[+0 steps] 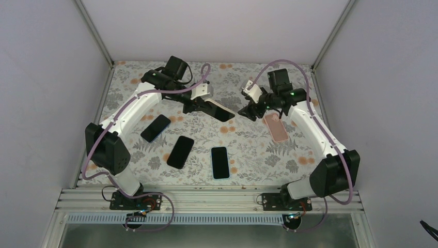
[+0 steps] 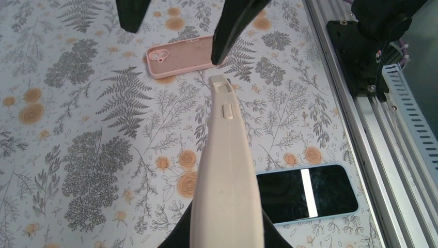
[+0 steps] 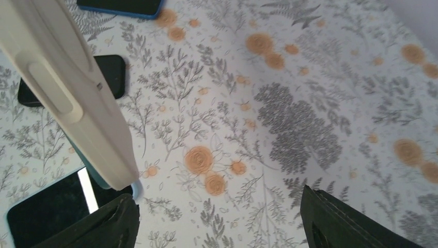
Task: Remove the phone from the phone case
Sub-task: Remove the phone case from the phone.
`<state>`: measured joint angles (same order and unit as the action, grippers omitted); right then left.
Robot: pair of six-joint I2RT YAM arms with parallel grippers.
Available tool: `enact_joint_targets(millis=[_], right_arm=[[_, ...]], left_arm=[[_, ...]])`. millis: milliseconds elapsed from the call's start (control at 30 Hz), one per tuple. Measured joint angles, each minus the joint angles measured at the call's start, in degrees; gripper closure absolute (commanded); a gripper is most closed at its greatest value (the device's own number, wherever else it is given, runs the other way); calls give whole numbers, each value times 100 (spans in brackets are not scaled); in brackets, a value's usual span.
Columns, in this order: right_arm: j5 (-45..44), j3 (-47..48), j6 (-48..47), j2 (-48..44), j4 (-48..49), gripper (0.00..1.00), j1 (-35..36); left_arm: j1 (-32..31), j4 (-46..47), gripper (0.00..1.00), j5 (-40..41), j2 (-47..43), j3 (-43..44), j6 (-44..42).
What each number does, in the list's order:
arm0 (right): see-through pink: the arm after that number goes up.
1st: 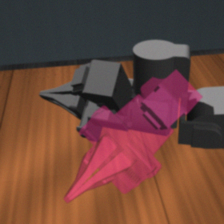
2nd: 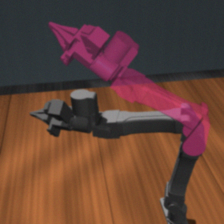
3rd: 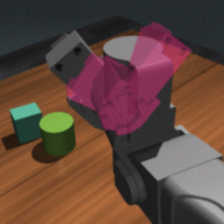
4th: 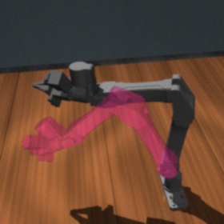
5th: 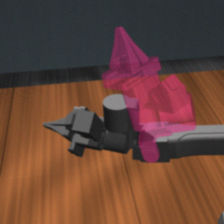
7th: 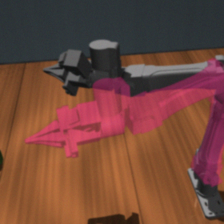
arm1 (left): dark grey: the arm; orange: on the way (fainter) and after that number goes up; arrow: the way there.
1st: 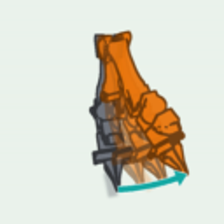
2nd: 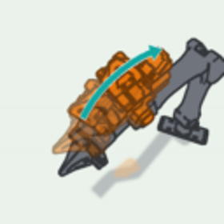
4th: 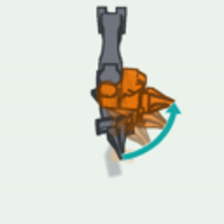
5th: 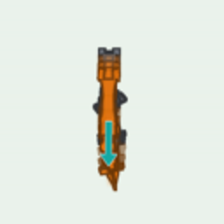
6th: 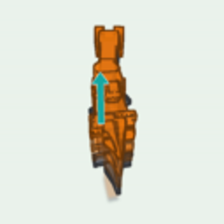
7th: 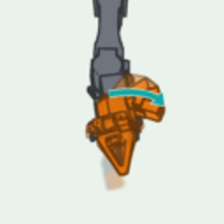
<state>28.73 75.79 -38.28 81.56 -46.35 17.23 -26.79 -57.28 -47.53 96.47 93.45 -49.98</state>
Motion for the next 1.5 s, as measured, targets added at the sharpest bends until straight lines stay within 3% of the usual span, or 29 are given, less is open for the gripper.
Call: enact_joint_targets(millis=[1000,1500], right_arm=[[509,-92,109,540,219,26,0],[256,1414,138,1425,-494,24,35]], left_arm=[[48,111,98,177,57,9,92],[111,127,98,256,186,413,-28]])
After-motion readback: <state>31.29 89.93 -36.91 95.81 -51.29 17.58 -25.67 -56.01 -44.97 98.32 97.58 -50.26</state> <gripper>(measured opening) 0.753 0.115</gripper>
